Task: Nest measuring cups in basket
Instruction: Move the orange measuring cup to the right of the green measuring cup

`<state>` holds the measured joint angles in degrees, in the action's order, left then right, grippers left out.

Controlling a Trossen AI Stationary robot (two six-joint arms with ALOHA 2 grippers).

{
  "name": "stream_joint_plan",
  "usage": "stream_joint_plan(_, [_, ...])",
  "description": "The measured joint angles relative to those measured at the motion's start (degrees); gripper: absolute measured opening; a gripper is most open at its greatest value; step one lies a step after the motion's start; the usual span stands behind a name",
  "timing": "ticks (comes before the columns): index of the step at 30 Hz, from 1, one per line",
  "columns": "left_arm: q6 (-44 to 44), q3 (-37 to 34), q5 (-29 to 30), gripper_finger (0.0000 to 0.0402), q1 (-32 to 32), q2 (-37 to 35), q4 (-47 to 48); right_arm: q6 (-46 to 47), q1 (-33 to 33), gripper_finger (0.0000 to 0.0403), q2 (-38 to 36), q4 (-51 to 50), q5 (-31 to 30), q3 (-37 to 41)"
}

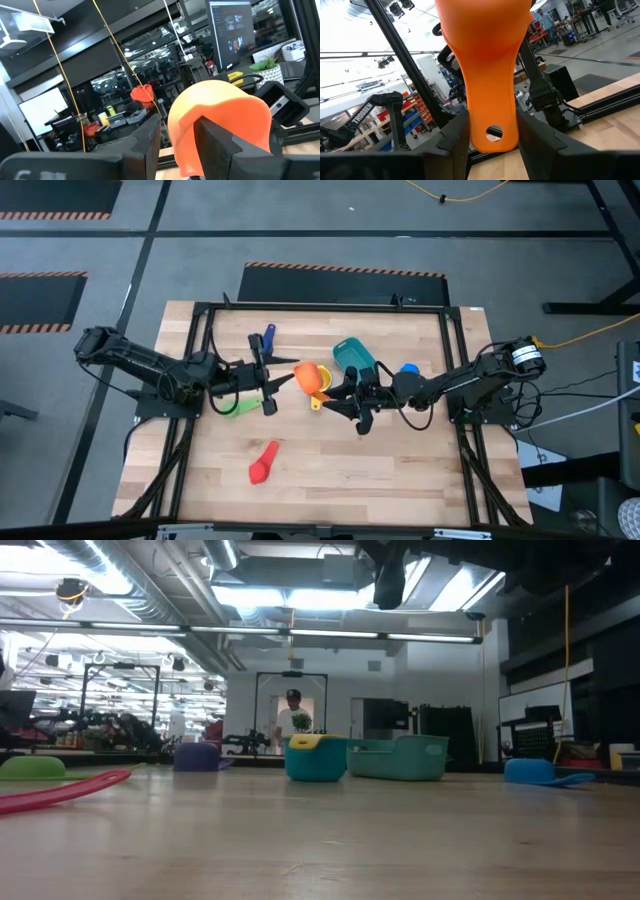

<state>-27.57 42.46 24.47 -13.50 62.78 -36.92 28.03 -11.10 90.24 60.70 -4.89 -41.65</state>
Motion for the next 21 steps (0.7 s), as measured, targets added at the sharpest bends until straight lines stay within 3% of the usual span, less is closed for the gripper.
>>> stream_joint_plan(6, [-0.02,0.00,0.00,0.0094,0.00,0.00,0.03,-0.02,0.01,0.0148,0.00,-0.23,-0.02,-0.02])
stream_joint_plan(16, [-0.70,-0.02,0.26,0.0012,0.00,0.04,0.53,0.20,-0.03,0.0154,0.00,-0.43,0.07,-0.07])
stream_joint_plan(21, [-0.60,-0.04,0.36,0.0012,0.00,0.07,0.55,0.15,-0.03,0.0155,0.00,-0.45,0.22,-0.09])
